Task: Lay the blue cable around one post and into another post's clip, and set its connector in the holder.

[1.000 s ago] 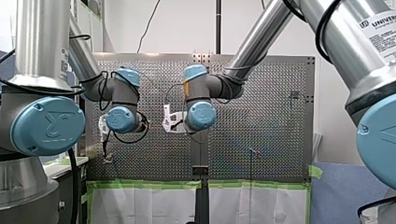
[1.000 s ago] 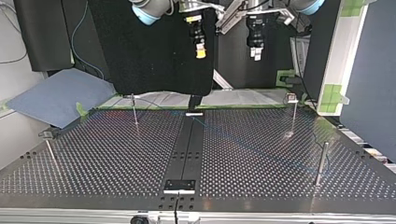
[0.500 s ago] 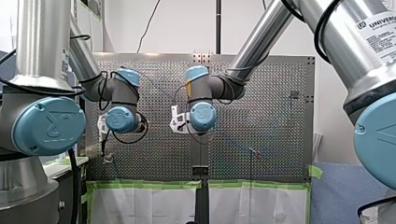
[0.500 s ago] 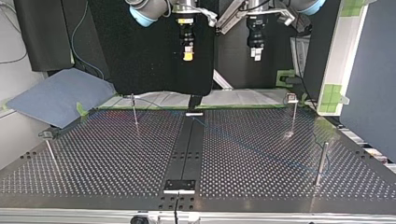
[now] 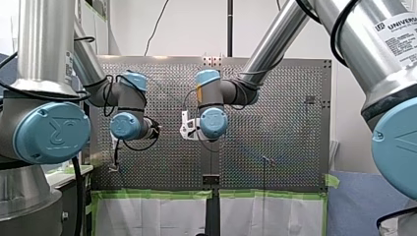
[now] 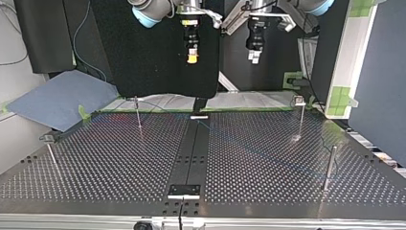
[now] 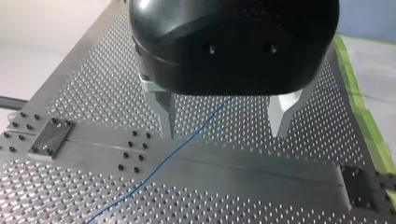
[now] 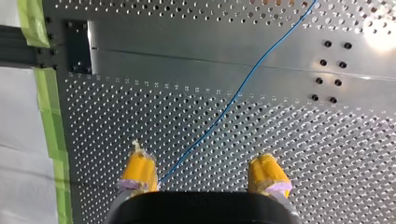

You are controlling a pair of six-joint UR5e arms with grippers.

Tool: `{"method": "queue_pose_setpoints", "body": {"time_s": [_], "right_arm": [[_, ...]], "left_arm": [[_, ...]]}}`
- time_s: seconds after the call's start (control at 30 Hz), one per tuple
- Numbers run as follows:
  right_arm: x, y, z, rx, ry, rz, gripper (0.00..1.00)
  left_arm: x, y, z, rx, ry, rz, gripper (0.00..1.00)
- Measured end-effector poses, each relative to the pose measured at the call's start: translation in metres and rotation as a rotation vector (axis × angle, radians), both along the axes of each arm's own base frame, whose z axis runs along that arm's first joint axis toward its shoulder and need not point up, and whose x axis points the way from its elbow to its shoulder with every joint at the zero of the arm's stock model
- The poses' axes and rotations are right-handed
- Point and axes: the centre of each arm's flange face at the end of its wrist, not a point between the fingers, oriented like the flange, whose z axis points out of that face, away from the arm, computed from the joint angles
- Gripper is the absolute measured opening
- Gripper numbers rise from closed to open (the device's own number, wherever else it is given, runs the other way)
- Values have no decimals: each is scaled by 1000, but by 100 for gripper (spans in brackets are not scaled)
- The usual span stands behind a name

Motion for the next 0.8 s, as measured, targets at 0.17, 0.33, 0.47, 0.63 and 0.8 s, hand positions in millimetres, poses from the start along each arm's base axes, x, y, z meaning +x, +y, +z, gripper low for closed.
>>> {"method": "queue_pose_setpoints", "body": {"time_s": [0.17, 0.33, 0.47, 0.63, 0.8], "right_arm": [[1, 0, 0, 1, -4, 4, 99], [0, 3, -1, 7, 5, 8, 99], [1, 4, -1, 7, 5, 9, 99], [1, 4, -1, 7, 5, 9, 99], [1, 4, -1, 7, 6, 9, 99]], "left_arm": [[-1, -3, -1, -5, 8, -38, 100], [-1, -3, -2, -2, 9, -45, 100], [-1, -3, -2, -1, 10, -46, 100], [-1, -3, -2, 0, 10, -46, 100], [-1, -3, -2, 0, 10, -46, 100]]}}
